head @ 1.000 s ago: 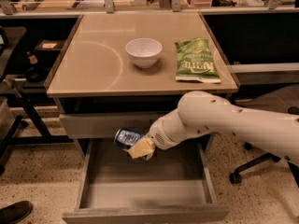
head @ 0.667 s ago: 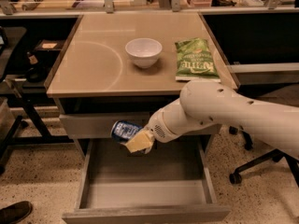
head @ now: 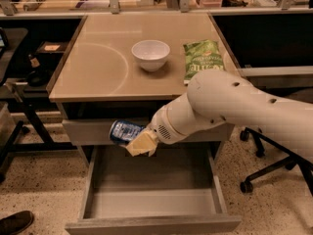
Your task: Pick pepsi can from middle drawer and place on counter
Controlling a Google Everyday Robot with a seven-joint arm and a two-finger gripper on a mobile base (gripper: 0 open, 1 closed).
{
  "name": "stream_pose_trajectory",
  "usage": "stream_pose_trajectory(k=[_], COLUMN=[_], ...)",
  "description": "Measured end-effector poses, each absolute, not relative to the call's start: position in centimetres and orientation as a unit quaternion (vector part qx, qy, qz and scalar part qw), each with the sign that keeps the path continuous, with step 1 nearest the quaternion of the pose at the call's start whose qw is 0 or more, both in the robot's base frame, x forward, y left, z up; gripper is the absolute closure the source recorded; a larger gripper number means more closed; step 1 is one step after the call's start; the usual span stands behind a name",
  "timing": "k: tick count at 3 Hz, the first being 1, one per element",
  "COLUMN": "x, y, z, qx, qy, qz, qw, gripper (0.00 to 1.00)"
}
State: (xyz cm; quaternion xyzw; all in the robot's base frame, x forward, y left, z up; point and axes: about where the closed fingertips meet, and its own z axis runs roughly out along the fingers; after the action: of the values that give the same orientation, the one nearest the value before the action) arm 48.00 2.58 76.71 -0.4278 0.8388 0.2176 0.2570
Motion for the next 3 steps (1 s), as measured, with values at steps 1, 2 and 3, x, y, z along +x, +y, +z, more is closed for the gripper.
stream_pose_trajectory(k=[1,2,3], x=[48.3,49.8,51.9], y=[2.8,3.4,4.4], z=[77.5,81.4,85.6], qx=[-0.430,-0.440,-0.458], qy=[0.836,0.823,0.808], qz=[0.218,0.208,0.196], qw=[0.264,0.293,0.314], gripper=[1.00,1.00,1.00])
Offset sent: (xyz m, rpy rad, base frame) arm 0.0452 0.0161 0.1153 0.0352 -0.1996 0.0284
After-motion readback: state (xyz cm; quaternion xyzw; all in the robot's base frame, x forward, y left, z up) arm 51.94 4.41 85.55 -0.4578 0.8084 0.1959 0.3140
